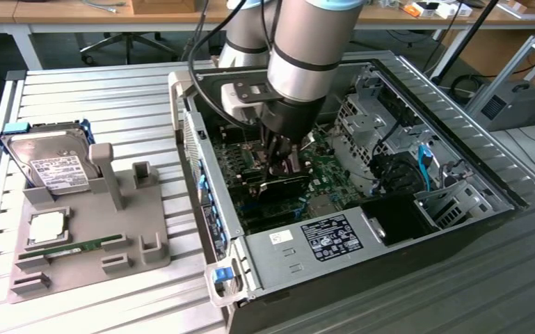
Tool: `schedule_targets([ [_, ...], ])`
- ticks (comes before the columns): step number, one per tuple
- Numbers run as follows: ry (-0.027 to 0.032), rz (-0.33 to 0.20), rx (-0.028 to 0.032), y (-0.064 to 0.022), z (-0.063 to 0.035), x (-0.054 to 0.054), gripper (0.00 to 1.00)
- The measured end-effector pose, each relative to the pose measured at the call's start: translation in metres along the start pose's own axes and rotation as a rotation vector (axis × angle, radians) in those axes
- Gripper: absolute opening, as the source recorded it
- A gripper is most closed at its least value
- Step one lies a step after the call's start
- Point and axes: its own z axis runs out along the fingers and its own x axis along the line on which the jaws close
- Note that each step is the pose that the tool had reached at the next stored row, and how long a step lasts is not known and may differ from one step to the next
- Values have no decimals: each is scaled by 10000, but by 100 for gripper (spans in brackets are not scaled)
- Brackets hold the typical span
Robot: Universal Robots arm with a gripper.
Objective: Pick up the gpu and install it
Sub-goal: 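Press down on the gpu until it lock into place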
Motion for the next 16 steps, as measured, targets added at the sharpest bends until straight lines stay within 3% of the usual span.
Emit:
schedule_targets([
  [16, 0, 1, -1, -14, 86, 1, 11],
])
